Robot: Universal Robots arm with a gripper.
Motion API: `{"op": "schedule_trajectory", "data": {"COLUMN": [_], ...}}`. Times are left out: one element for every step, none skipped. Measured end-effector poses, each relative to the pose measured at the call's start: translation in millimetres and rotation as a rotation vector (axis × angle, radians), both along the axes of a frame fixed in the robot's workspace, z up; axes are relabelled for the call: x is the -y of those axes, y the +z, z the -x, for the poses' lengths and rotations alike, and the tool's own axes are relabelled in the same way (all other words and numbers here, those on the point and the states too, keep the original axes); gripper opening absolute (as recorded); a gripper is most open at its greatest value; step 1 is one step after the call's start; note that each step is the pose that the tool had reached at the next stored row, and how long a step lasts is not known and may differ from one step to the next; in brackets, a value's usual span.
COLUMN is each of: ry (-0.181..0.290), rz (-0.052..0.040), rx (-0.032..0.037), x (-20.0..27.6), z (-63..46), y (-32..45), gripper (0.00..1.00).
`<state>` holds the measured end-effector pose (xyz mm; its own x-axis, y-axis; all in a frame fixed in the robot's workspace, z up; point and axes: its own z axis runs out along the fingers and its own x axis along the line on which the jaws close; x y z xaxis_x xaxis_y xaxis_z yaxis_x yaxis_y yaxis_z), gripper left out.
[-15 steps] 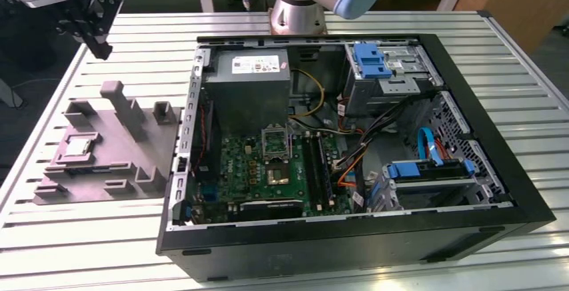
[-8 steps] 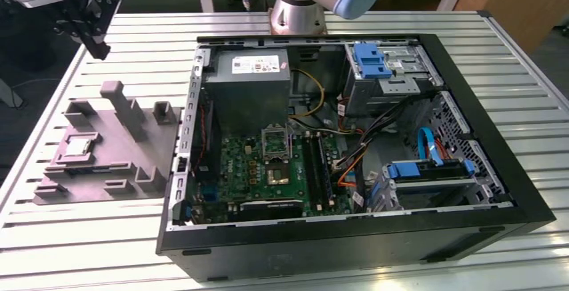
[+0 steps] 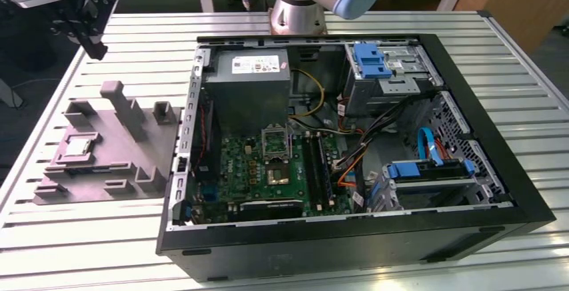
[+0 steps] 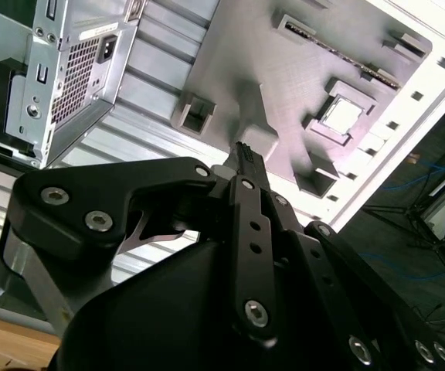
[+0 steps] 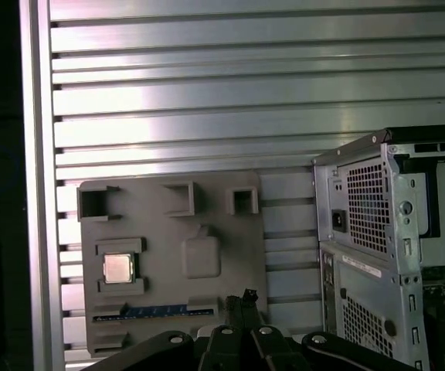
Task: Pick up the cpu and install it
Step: 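Reach for the cpu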
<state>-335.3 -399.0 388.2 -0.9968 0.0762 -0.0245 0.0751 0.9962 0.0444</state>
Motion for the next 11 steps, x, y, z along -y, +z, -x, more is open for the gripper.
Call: {"op": "schedule_trajectory", "data": {"ry": [0.0,0.0,0.0,0.0,0.0,0.0,0.0,0.0,0.0,0.0,0.0], "rz": [0.0,0.0,0.0,0.0,0.0,0.0001,0.0001,0.0001,0.0,0.0,0.0], "rx": [0.0,0.0,0.0001,0.0,0.0,-0.0001,-0.0001,-0.0001,0.0,0.0,0.0], "x": [0.0,0.0,0.0,0.0,0.0,0.0,0.0,0.0,0.0,0.0,0.0], "z": [0.5,0.9,1.4,1.9,2.3,2.8,3.3,3.8,4.2,4.7,5.2], "y": [0.0,0.0,0.0,-0.1,0.0,0.0,0.0,-0.1,-0.1,-0.1,-0.1], "gripper": [0.11,0.11,0.11,0.11,0.11,0.11,0.11,0.11,0.11,0.11,0.11]}}
